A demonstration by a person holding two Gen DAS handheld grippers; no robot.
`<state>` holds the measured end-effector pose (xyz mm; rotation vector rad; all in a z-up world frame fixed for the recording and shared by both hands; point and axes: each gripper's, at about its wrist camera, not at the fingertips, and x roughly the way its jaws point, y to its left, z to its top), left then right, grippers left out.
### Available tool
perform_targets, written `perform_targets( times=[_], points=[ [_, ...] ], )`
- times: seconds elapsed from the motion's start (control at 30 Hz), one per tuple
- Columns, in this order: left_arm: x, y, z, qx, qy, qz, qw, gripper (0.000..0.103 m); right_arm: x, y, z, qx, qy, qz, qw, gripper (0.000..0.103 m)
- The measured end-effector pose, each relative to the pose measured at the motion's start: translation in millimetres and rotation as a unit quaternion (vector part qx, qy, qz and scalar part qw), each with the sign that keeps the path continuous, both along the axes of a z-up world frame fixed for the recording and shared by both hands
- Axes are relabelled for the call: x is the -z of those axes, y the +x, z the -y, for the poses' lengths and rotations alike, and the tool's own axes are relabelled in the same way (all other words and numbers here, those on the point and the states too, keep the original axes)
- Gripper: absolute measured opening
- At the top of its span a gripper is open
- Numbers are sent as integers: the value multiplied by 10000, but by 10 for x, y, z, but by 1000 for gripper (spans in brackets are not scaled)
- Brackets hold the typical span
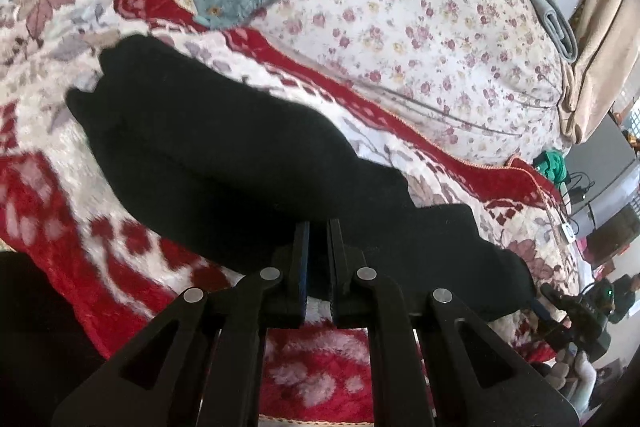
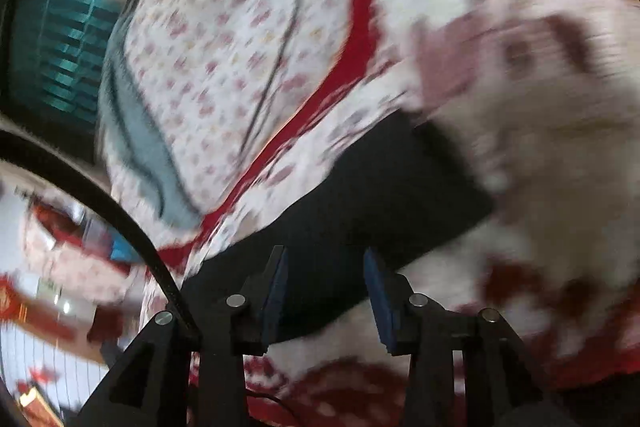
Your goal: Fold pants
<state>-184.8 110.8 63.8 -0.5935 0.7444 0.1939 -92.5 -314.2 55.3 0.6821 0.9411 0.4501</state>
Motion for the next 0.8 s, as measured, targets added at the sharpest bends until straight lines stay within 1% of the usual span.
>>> perform_targets(
  times=[0.03, 0.1, 0.17, 0.2, 0.23, 0.27, 0.37, 0.4, 0.43, 0.47, 0.53, 0.57, 0.7, 0.77, 0.8],
  points=[
    [-34, -47, -40, -106, 67, 67, 9999, 5, 6, 8, -119, -176, 61, -25, 9998, 38],
    [-60, -113, -135, -254, 43, 159, 9995, 5, 7, 41, -406, -552, 106, -39, 9984, 38],
    [-45, -153, -274, -403, -54, 86, 9991, 11, 11, 46, -758, -1049, 77, 40, 9944, 38],
    [-35, -171, -332, -470, -128, 72, 9988, 16, 10, 42, -908, -1237, 49, 87, 9923, 38],
    [-21, -191, -402, -550, -223, 71, 9982, 20, 12, 22, -1077, -1427, -13, 156, 9896, 38],
    [-8, -216, -487, -652, -312, 79, 9974, 22, -2, 2, -1283, -1685, -121, 268, 9853, 38],
    [-10, -289, -705, -911, -463, 158, 9946, 28, -63, -89, -1919, -2483, -512, 686, 9649, 39],
    [-11, -308, -773, -959, -530, 200, 9938, 40, -83, -135, -2145, -2737, -657, 857, 9557, 40],
    [-13, -322, -819, -986, -578, 252, 9931, 50, -88, -177, -2330, -2941, -785, 998, 9473, 44],
    [-14, -335, -874, -1050, -626, 320, 9920, 53, -85, -226, -2522, -3138, -922, 1159, 9379, 46],
    [-29, -340, -975, -1181, -677, 409, 9898, 54, -59, -316, -2834, -3450, -1203, 1460, 9193, 48],
    [-35, -320, -1005, -1183, -676, 433, 9897, 54, -39, -346, -3030, -3636, -1328, 1589, 9082, 48],
    [-24, -145, -1098, -1067, -414, 266, 9931, 54, 64, -427, -3467, -4000, -1652, 1908, 8811, 48],
    [-2, -80, -1147, -1091, -266, 179, 9935, 54, 143, -440, -3669, -4146, -1988, 2048, 8641, 48],
    [14, -54, -1183, -1103, -235, 183, 9934, 54, 201, -453, -3761, -4222, -2215, 2116, 8532, 48]
  ],
)
